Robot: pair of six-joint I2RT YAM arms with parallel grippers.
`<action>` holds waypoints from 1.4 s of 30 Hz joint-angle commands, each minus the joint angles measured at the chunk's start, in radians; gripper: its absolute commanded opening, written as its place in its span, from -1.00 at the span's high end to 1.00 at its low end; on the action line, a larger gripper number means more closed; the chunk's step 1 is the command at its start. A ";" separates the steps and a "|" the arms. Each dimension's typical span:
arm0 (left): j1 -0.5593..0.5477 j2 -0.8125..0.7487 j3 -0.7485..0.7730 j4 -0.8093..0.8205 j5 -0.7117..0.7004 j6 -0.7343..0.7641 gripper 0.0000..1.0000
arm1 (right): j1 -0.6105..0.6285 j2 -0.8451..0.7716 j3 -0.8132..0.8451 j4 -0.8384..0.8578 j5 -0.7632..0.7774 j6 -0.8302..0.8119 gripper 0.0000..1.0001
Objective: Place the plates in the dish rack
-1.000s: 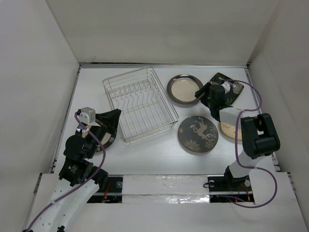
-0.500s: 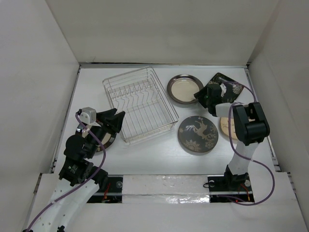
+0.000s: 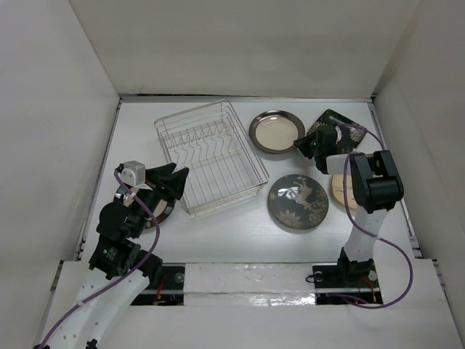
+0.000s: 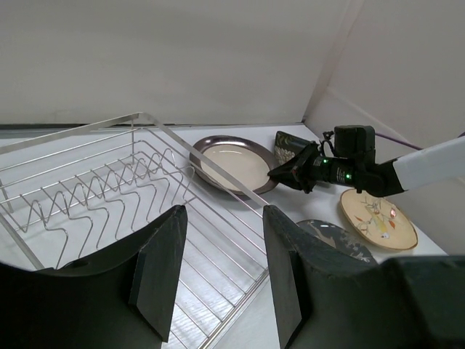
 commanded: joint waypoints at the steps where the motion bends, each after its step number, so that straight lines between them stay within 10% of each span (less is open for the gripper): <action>1: 0.007 0.007 0.020 0.047 0.001 0.010 0.13 | 0.005 0.000 0.023 0.102 -0.036 0.005 1.00; 24: 0.007 0.026 0.020 0.046 -0.002 0.010 0.08 | 0.218 -0.516 0.215 0.013 0.476 -0.567 1.00; 42: 0.007 0.023 0.020 0.041 0.000 0.007 0.05 | 0.482 -0.283 0.601 -0.185 0.496 -0.949 1.00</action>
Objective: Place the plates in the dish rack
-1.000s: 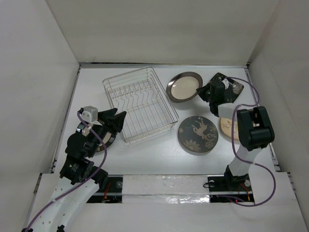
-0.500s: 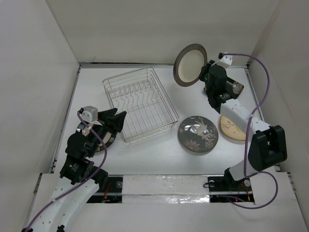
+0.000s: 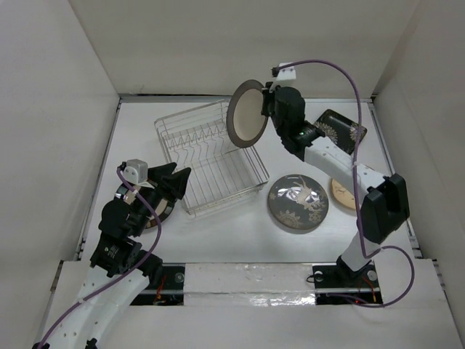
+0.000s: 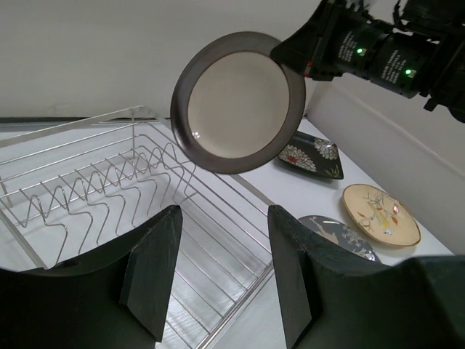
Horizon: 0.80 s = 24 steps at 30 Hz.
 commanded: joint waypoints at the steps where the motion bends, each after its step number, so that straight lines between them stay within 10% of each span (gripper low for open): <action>1: 0.007 0.000 0.019 0.044 -0.007 0.007 0.03 | 0.037 0.027 0.138 0.101 0.056 -0.083 1.00; 24: 0.007 -0.015 0.020 0.030 0.008 0.004 -0.07 | 0.132 0.234 0.374 0.177 0.191 -0.468 1.00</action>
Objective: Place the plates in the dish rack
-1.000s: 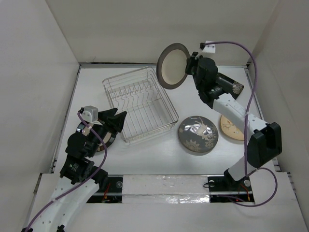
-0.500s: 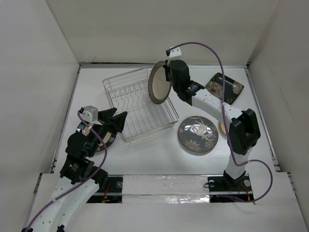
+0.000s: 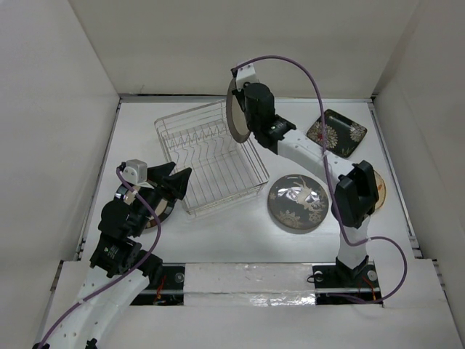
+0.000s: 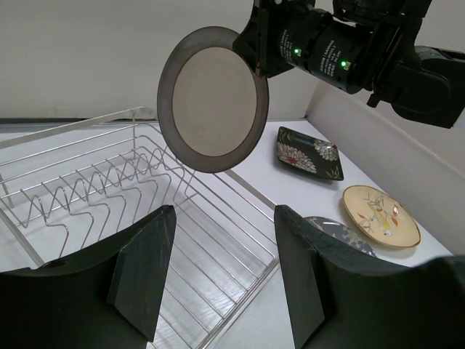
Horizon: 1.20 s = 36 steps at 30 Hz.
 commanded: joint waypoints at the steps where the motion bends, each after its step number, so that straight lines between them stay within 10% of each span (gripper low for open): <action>1: 0.007 -0.013 0.020 0.032 0.012 0.003 -0.07 | 0.009 -0.016 0.079 0.220 0.033 -0.092 1.00; 25: 0.007 -0.005 0.020 0.032 0.013 0.003 -0.07 | 0.059 0.116 0.035 0.250 -0.009 -0.126 1.00; 36: 0.007 -0.011 0.022 0.037 0.006 0.002 -0.08 | 0.099 0.169 0.042 0.253 0.013 -0.147 0.51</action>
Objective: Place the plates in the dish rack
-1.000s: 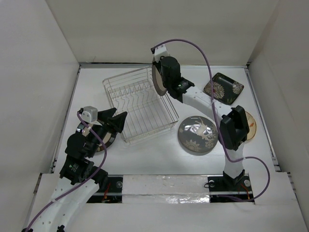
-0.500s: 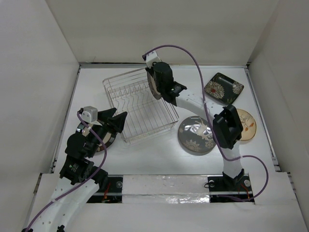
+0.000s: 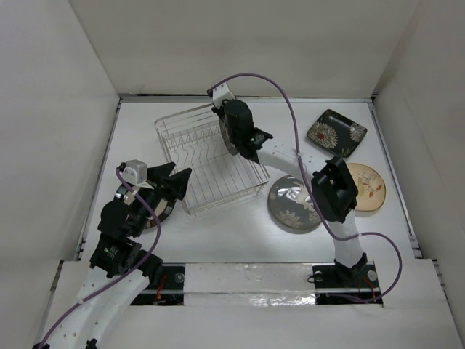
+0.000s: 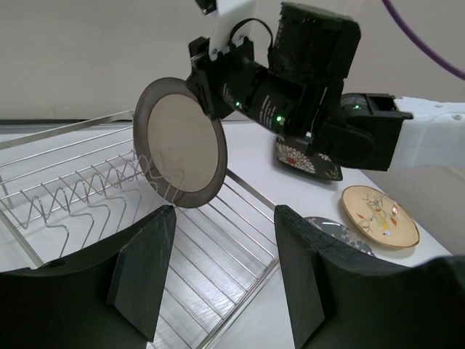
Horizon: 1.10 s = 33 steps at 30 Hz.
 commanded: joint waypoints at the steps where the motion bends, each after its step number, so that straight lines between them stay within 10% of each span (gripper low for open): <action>1: 0.007 -0.006 0.020 0.034 0.004 0.002 -0.08 | 0.027 0.020 0.046 0.105 0.025 -0.021 0.46; 12: 0.007 -0.006 0.023 0.034 0.004 0.002 -0.08 | 0.046 0.033 0.086 0.122 0.115 -0.021 0.11; 20: 0.007 -0.009 0.022 0.027 -0.005 0.002 -0.08 | -0.041 -0.199 -0.026 0.032 -0.006 0.300 -0.22; 22: 0.007 -0.011 0.019 0.031 -0.004 0.002 -0.09 | -0.120 -0.327 -0.162 0.033 -0.061 0.388 -0.11; 26: 0.007 -0.006 0.014 0.044 0.013 -0.021 -0.13 | -0.324 -0.535 -0.417 0.017 -0.168 0.676 1.00; 33: 0.007 -0.041 0.016 0.038 -0.062 -0.081 -0.16 | -0.668 -0.710 -0.804 0.078 -0.391 0.960 1.00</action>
